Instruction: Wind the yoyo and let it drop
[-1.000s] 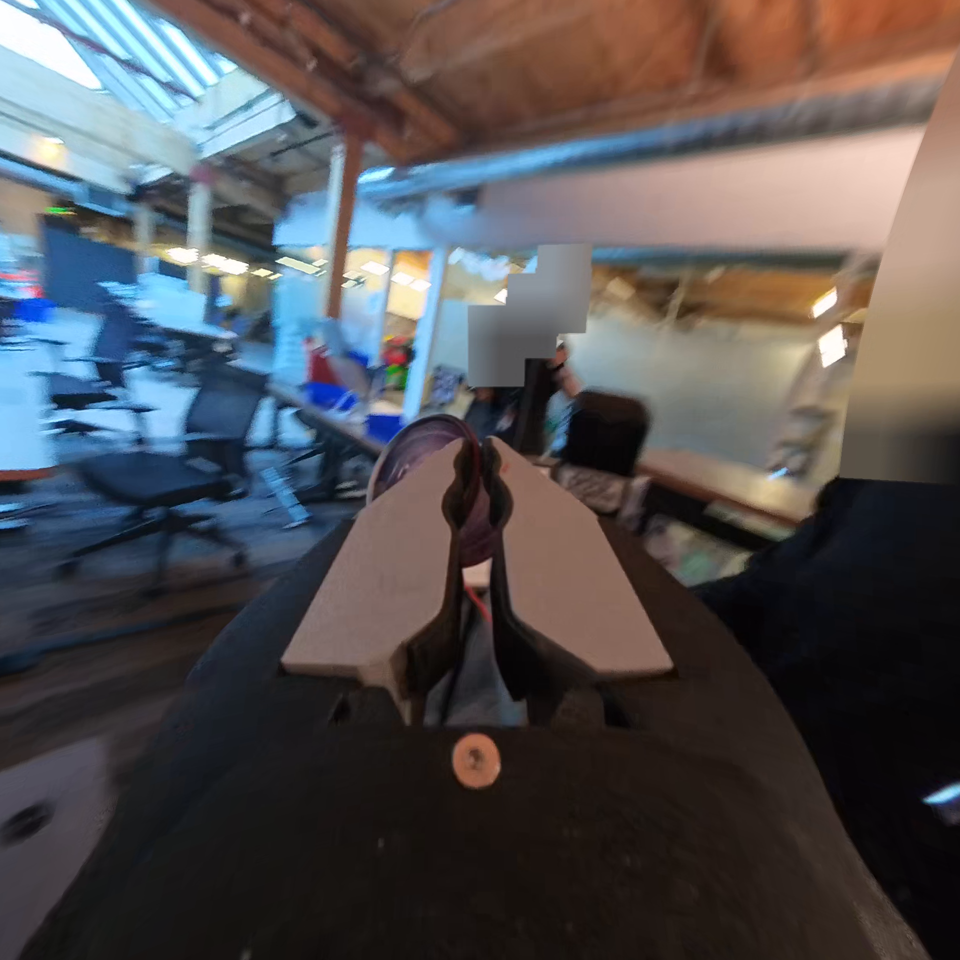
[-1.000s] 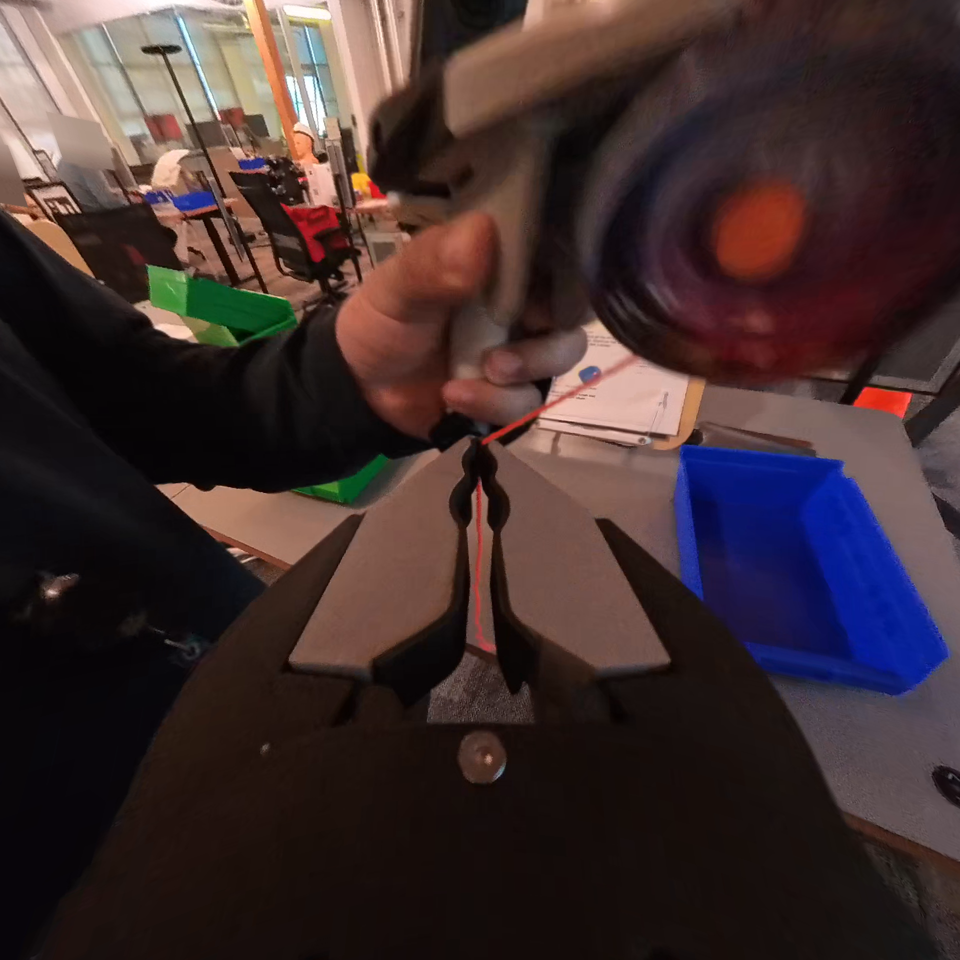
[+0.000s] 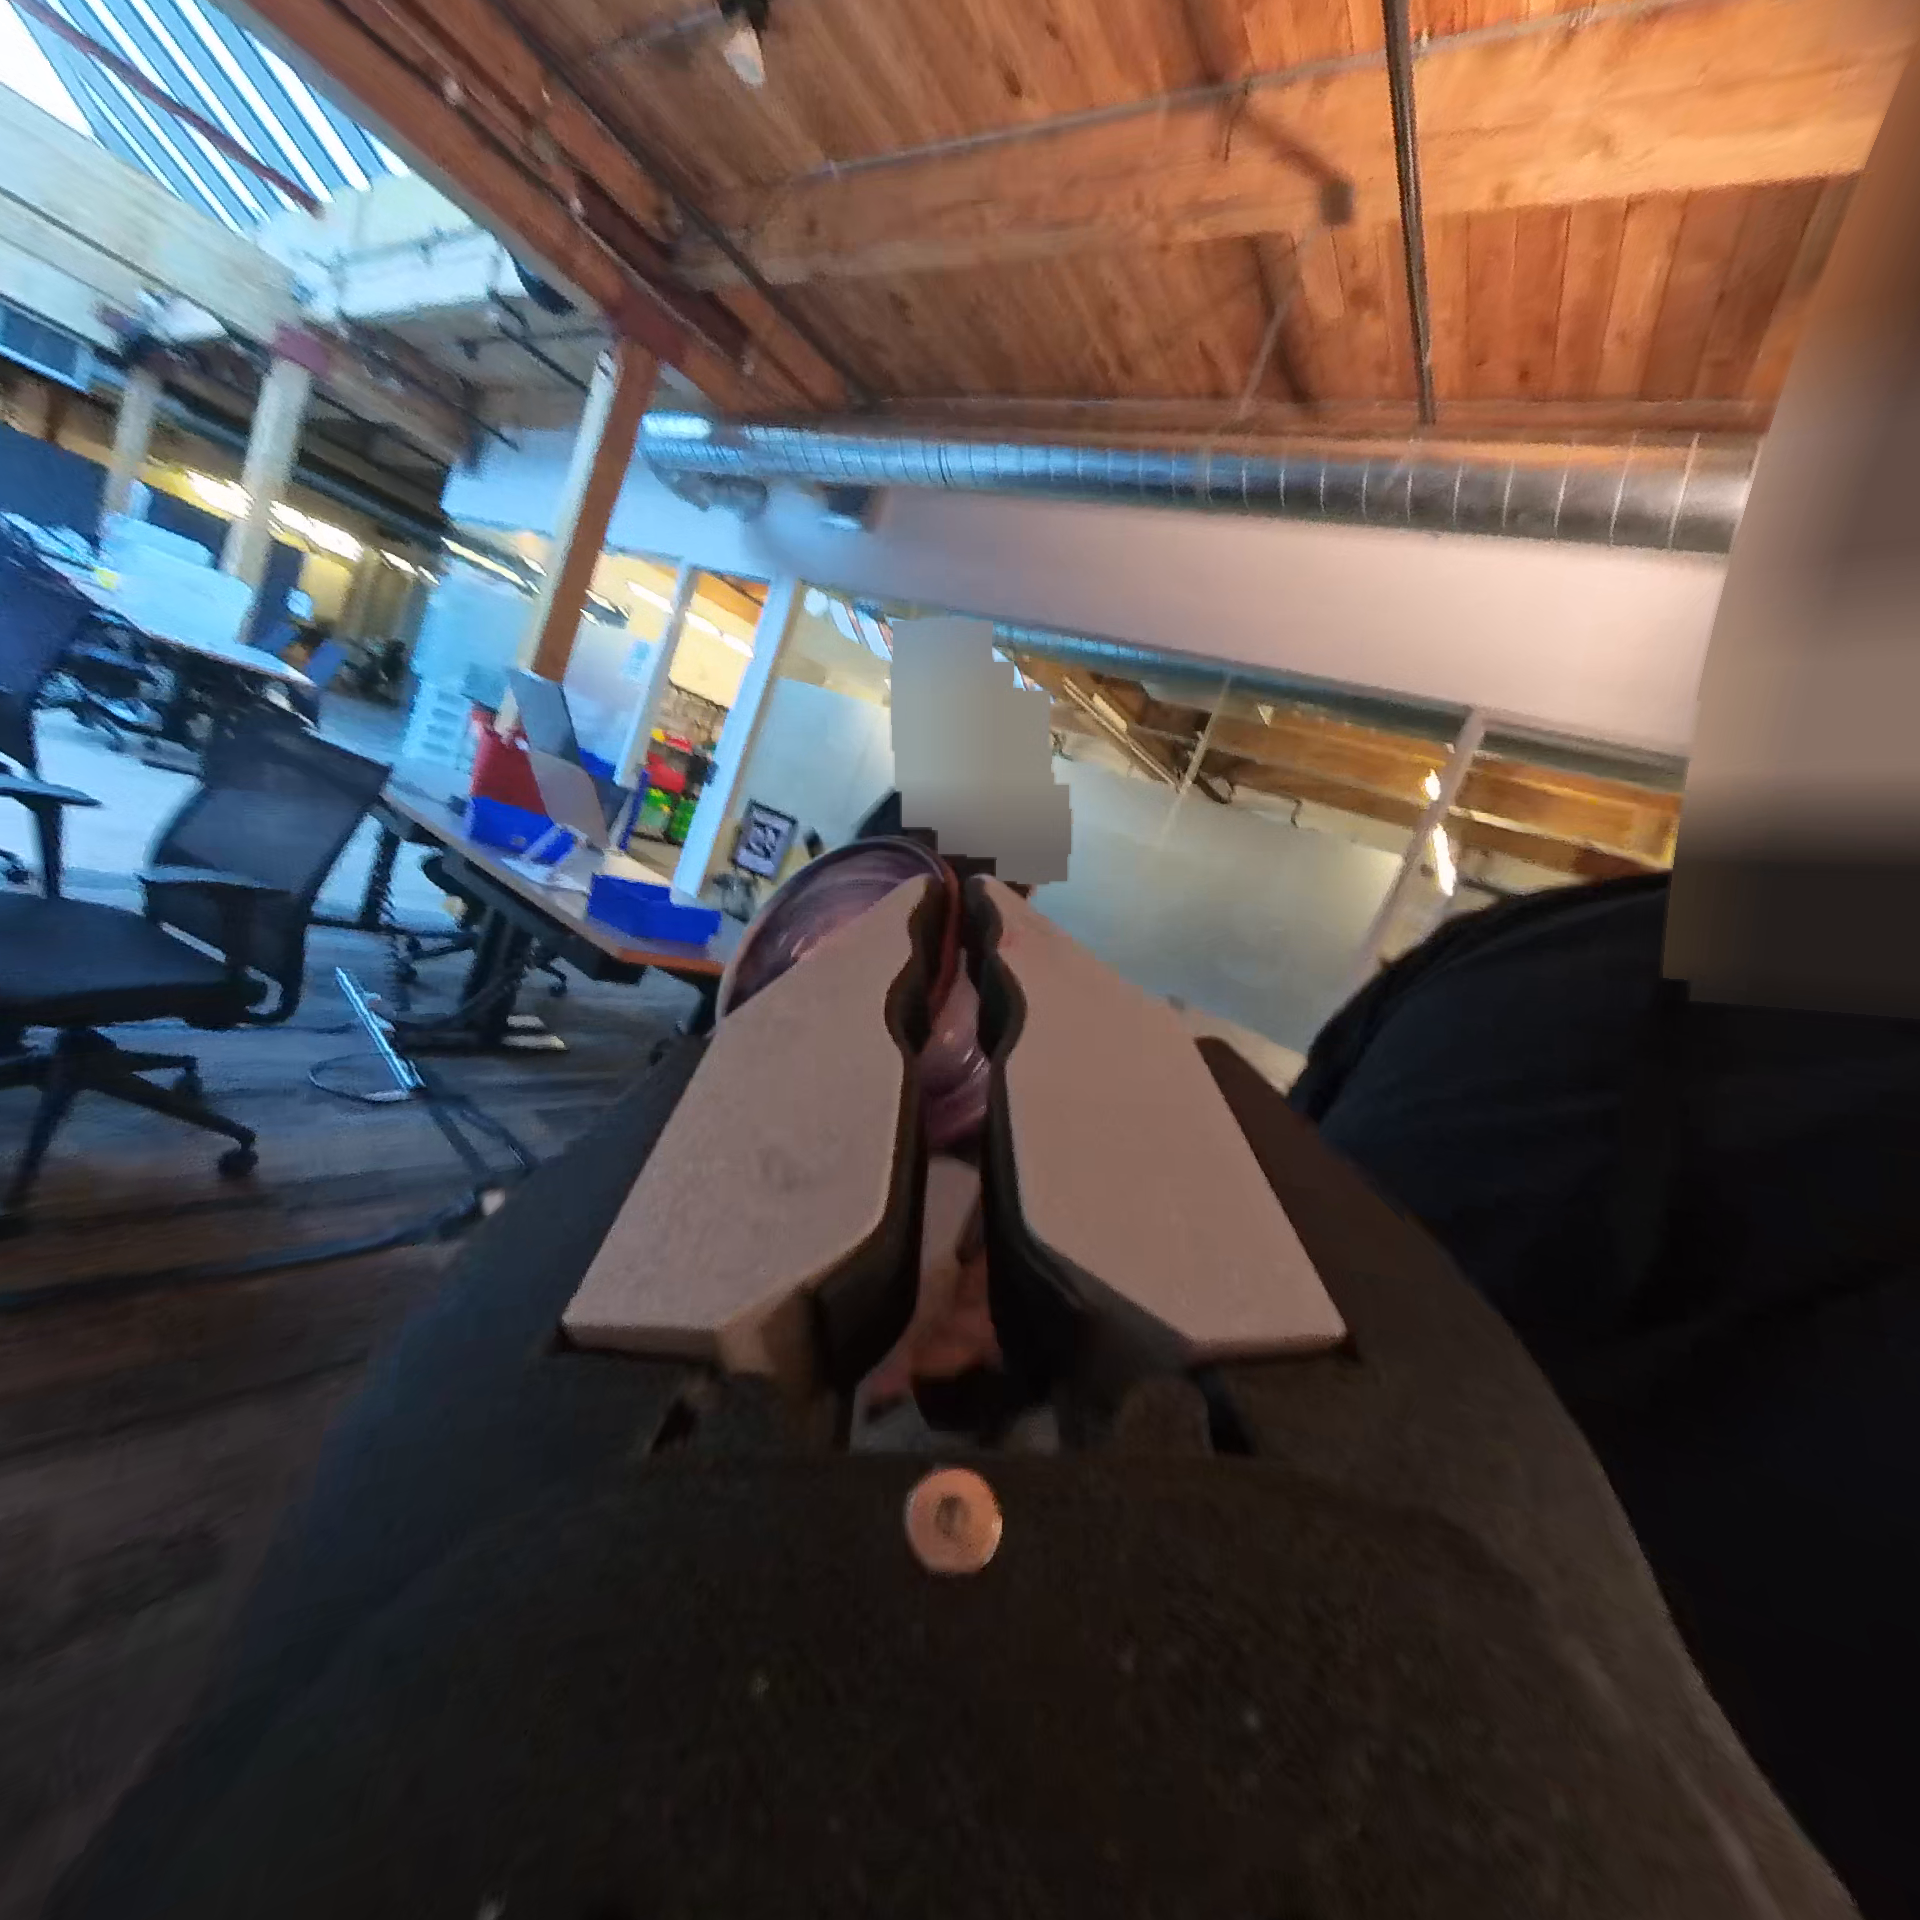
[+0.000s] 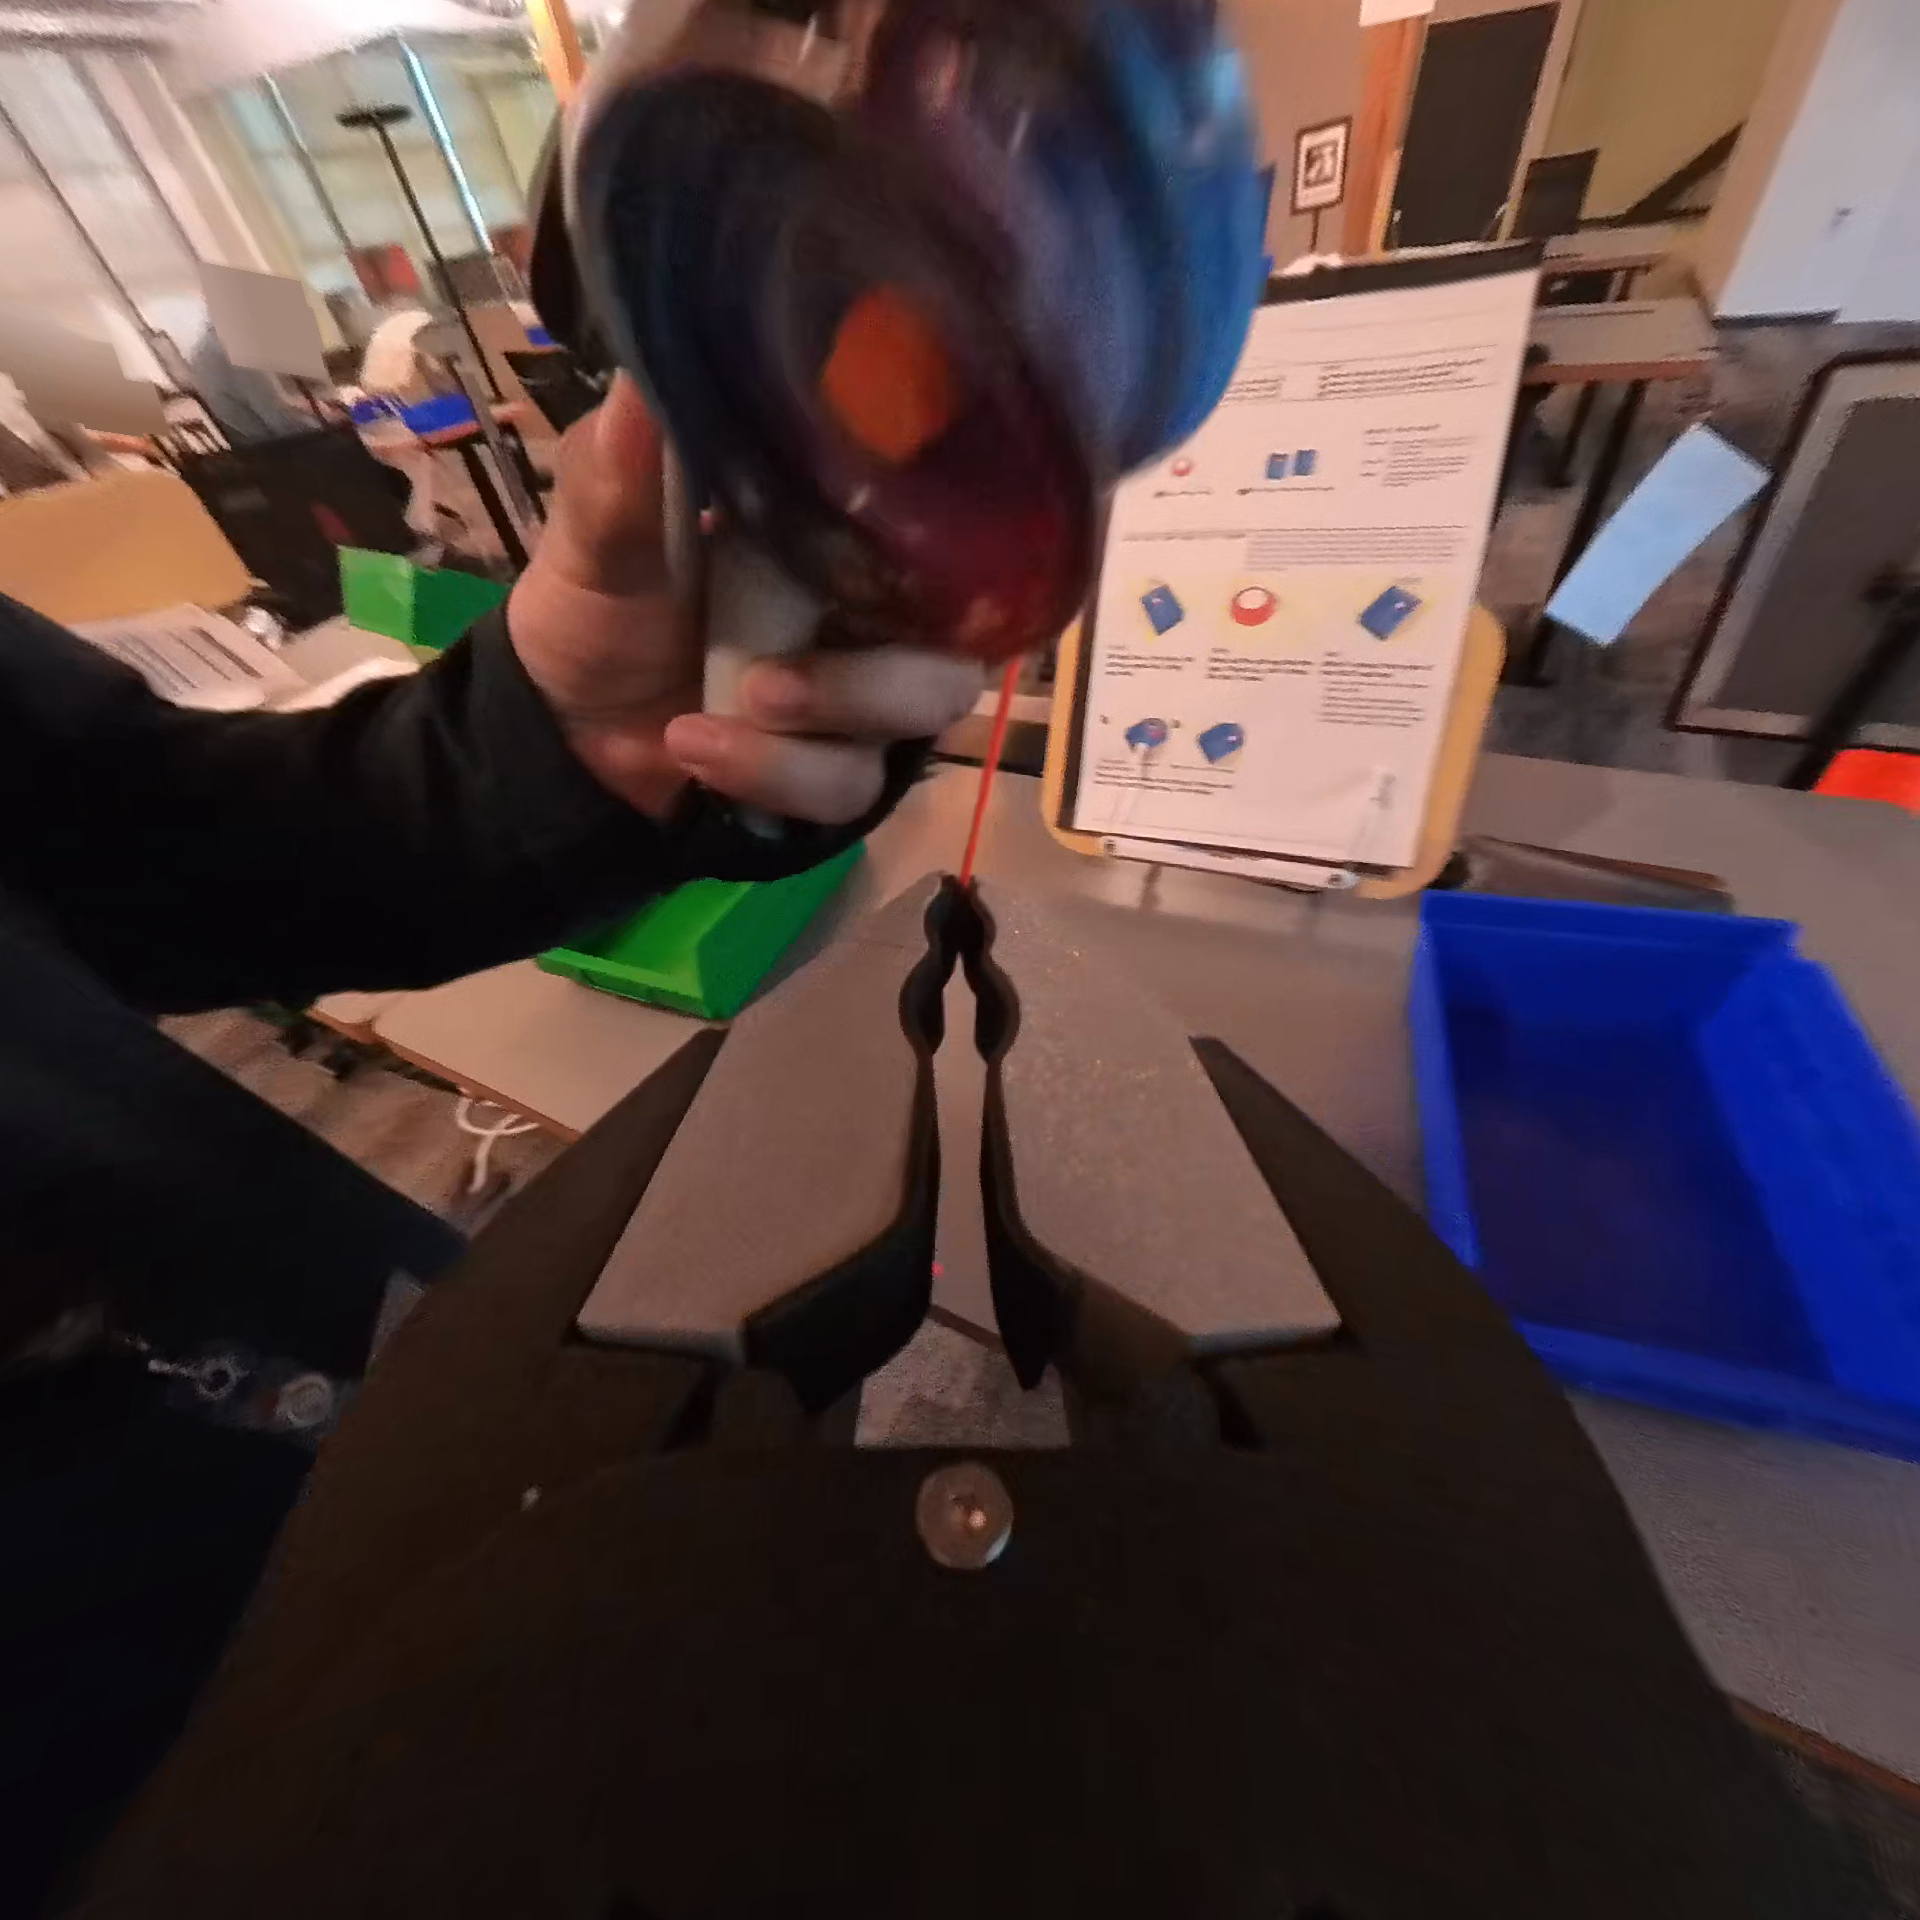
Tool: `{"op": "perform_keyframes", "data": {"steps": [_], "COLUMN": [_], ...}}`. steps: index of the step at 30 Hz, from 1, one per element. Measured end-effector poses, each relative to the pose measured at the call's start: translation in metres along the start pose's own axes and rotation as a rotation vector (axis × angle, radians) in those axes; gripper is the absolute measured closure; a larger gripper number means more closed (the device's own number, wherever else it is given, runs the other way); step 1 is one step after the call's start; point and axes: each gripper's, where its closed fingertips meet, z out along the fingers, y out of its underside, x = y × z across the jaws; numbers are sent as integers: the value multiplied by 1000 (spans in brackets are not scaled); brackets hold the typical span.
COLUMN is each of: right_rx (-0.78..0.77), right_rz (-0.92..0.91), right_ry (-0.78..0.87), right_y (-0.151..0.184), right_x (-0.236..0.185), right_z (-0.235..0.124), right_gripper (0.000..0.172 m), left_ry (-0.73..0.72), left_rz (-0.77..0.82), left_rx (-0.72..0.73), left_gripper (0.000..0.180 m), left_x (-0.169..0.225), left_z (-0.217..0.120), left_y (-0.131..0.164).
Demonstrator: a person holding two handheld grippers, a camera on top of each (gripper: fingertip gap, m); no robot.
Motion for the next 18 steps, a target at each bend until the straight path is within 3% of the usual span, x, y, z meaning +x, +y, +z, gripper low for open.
{"op": "perform_keyframes", "data": {"steps": [2, 4, 10, 15, 18], "right_rx": [-18, -30, -118, -175, -199], "right_rz": [54, 80, -17, -152, -232], "right_ry": [-47, -104, -138, 9, 150], "right_y": [10, 15, 4, -11, -24], "right_x": [-14, -31, -53, -30, 4], "right_z": [14, 21, 6, -27, -57], "right_gripper": [172, 172, 172, 172, 172], "left_ry": [-106, -215, -464, -472, -349], "left_rz": [41, 122, 399, 478, 416], "left_rx": [72, 51, -254, -432, -466], "left_gripper": [179, 178, 178, 178, 179], "left_x": [-14, -28, -54, -52, -35], "left_z": [-9, -18, -29, -26, -16], "left_y": [-13, -12, 32, 66, 81]}}
